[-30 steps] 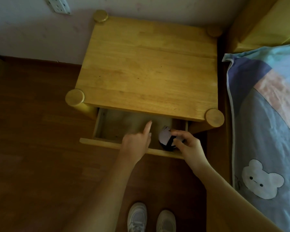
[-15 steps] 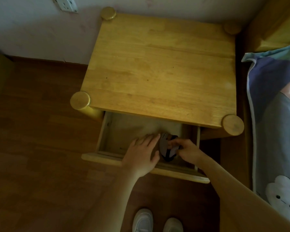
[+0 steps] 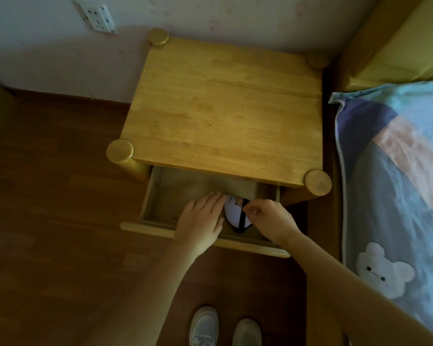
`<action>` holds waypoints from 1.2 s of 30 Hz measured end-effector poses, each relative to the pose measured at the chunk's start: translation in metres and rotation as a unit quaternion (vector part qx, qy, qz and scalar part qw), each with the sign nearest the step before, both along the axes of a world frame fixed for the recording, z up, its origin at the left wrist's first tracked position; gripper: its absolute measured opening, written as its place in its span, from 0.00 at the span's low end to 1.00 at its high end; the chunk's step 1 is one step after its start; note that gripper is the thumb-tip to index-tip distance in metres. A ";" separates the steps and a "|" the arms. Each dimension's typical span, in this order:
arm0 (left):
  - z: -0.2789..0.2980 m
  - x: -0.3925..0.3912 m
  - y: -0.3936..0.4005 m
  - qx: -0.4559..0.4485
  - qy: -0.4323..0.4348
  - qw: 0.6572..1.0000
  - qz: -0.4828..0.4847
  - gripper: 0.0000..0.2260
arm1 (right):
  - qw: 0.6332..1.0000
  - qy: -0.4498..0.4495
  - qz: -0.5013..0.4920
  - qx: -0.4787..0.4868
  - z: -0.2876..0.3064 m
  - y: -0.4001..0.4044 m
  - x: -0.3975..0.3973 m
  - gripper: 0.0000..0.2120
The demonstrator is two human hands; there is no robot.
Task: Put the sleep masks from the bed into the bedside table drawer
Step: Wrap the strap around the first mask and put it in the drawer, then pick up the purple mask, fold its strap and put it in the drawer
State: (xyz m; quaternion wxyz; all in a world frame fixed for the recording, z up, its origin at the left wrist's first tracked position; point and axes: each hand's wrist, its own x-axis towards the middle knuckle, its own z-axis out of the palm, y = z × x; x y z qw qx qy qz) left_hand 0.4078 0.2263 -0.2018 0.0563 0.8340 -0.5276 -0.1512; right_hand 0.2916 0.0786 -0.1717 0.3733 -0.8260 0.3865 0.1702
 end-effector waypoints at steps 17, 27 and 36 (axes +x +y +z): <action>0.319 0.005 -0.020 -0.140 -0.110 0.984 0.003 0.26 | 0.960 -0.205 -0.008 -0.189 0.320 0.004 -0.033 0.16; 0.553 -0.057 -0.033 -0.243 -0.128 0.960 -0.051 0.28 | 0.905 -0.322 -0.050 -0.272 0.553 0.011 -0.109 0.20; 0.683 -0.118 -0.036 -0.327 -0.181 0.918 -0.132 0.29 | 0.861 -0.356 -0.079 -0.355 0.667 0.031 -0.203 0.23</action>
